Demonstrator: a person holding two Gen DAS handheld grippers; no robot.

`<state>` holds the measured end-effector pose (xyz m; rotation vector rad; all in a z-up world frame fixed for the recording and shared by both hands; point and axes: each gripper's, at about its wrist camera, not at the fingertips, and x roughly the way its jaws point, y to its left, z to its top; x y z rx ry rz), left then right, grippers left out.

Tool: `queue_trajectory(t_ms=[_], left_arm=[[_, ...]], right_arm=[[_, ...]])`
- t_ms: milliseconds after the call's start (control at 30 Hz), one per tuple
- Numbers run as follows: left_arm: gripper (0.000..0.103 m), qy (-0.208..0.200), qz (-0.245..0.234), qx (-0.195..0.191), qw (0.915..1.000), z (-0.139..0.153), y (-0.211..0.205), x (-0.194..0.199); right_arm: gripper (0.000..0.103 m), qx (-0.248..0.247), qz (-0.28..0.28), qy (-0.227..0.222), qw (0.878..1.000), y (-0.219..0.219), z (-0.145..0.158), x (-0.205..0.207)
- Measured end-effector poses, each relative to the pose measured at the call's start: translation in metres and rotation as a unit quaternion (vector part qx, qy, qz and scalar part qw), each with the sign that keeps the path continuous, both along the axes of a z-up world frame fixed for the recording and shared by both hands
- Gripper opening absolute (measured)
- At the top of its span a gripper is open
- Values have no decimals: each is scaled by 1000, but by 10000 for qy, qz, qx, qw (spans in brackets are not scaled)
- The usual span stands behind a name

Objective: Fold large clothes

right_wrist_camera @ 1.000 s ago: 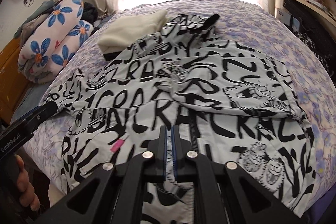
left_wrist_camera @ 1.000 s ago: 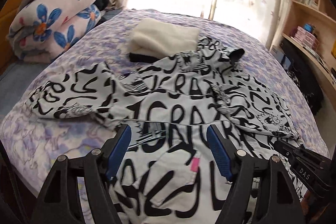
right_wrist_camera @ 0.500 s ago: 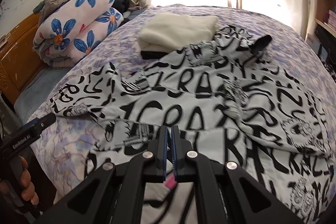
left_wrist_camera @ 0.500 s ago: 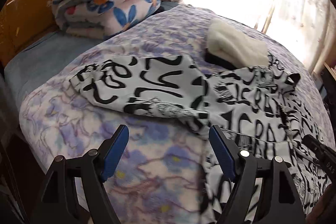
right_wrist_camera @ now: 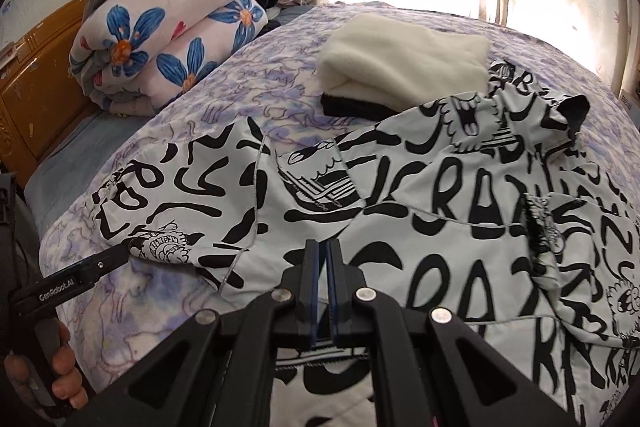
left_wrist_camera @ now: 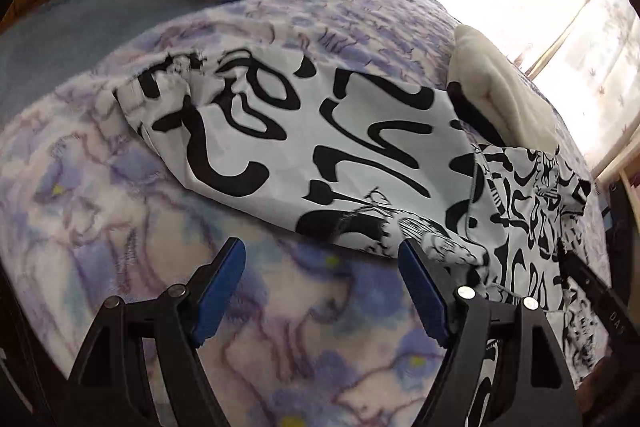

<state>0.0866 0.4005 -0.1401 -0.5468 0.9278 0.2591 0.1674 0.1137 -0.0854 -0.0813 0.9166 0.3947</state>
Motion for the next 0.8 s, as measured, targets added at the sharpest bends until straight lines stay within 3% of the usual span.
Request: queue_trajectory(t_ms=[100, 233, 367, 467, 533, 567, 600, 700, 800], left_arm=[[77, -143, 121, -766, 9969, -19, 26, 2], [77, -580, 446, -1632, 9839, -37, 61, -3], [77, -876, 797, -1945, 9737, -45, 83, -3], [73, -1013, 1178, -1857, 9702, -49, 102, 2], [54, -882, 1382, -1764, 9706, -52, 115, 11], [28, -780, 1461, -1593, 9732, -51, 116, 16], [12, -634, 1485, -1357, 9775, -47, 115, 22], [5, -786, 1401, -938, 9826, -21, 97, 35], [4, -1109, 904, -433, 9888, 25, 54, 49]], right_arm=[[4, -40, 56, 139, 9999, 8, -13, 4], [4, -85, 104, 309, 9994, 14, -26, 6], [4, -43, 105, 427, 9990, 14, -33, 8], [4, -29, 114, 463, 9989, 13, -36, 8], [4, 7, 94, 494, 9987, 10, -37, 8], [4, 30, 75, 508, 9987, 7, -37, 8], [4, 57, 55, 515, 9986, 5, -37, 8], [4, 133, 0, 518, 9986, -7, -34, 4], [4, 224, -94, 493, 9985, -23, -29, 1]])
